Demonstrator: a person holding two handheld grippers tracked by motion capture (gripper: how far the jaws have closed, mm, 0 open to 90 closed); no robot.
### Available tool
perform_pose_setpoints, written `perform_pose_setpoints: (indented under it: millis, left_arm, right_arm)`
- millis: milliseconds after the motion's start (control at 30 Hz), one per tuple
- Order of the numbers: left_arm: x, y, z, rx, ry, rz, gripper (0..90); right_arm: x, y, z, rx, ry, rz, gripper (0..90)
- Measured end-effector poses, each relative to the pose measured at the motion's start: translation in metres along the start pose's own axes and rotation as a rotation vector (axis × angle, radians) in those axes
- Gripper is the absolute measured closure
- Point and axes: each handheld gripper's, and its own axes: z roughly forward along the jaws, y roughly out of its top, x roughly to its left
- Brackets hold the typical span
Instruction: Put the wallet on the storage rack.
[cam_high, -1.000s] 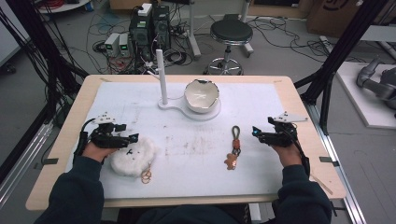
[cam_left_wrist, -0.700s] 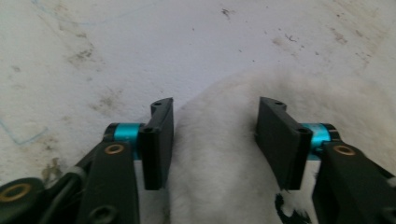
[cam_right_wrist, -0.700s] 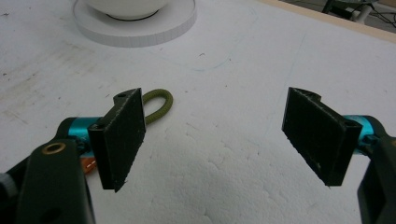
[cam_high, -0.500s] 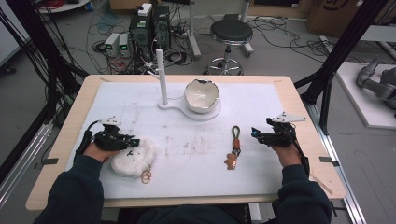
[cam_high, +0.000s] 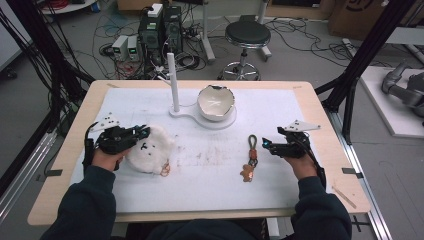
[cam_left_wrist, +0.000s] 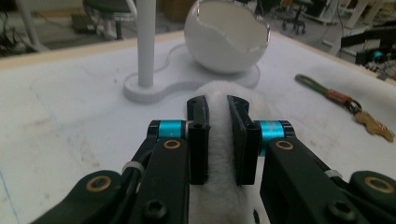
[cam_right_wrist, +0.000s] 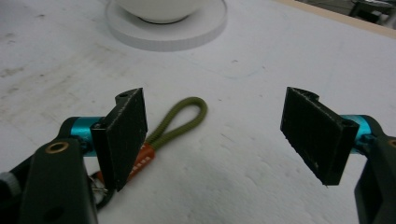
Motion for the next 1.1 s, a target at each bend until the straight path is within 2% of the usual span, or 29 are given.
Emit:
perform_pose_setpoints:
  millis: [33,67,100,133,267,467,600,800,833,867,1000,1033,1100]
  left_arm:
    - [-0.006,0.003,0.002,-0.036,-0.007,0.028,78.9]
    - [-0.009,0.005,0.003,-0.045,-0.010,0.038,78.9]
    - [-0.009,0.005,0.003,-0.045,-0.010,0.038,78.9]
    - [-0.017,0.008,0.007,-0.060,-0.013,0.063,78.9]
    - [-0.033,0.013,0.019,-0.070,-0.035,0.097,78.9]
    - [-0.053,0.017,0.036,-0.064,-0.076,0.118,78.8]
    - [-0.059,0.018,0.042,-0.065,-0.099,0.116,78.7]
    - [-0.068,0.016,0.051,-0.054,-0.126,0.116,78.6]
    - [-0.068,0.016,0.051,-0.054,-0.126,0.116,78.6]
    - [-0.070,0.016,0.052,-0.054,-0.137,0.114,78.6]
    - [-0.074,0.015,0.055,-0.054,-0.169,0.117,78.5]
    - [-0.075,0.015,0.056,-0.052,-0.178,0.117,78.4]
    - [-0.077,0.014,0.057,-0.047,-0.186,0.118,78.1]
  right_arm:
    - [0.004,0.002,0.002,-0.002,0.013,0.000,23.1]
    - [0.007,0.004,0.004,-0.005,0.029,-0.006,23.1]
    - [0.010,0.006,0.006,-0.008,0.043,-0.015,23.1]
    - [0.014,0.008,0.008,-0.009,0.062,-0.017,23.1]
    - [0.032,0.018,0.020,-0.011,0.131,-0.050,23.0]
    - [0.067,0.031,0.039,-0.003,0.279,-0.081,23.1]
    - [0.089,0.038,0.050,0.008,0.362,-0.105,23.2]
    - [0.109,0.045,0.063,-0.002,0.474,-0.079,27.9]
    - [0.109,0.045,0.063,-0.002,0.474,-0.079,27.9]
    - [0.116,0.046,0.066,0.010,0.510,-0.093,39.1]
    - [0.130,0.047,0.075,0.033,0.565,-0.123,42.9]
    - [0.133,0.047,0.076,0.046,0.575,-0.129,46.0]
    - [0.138,0.047,0.078,0.055,0.593,-0.163,59.0]
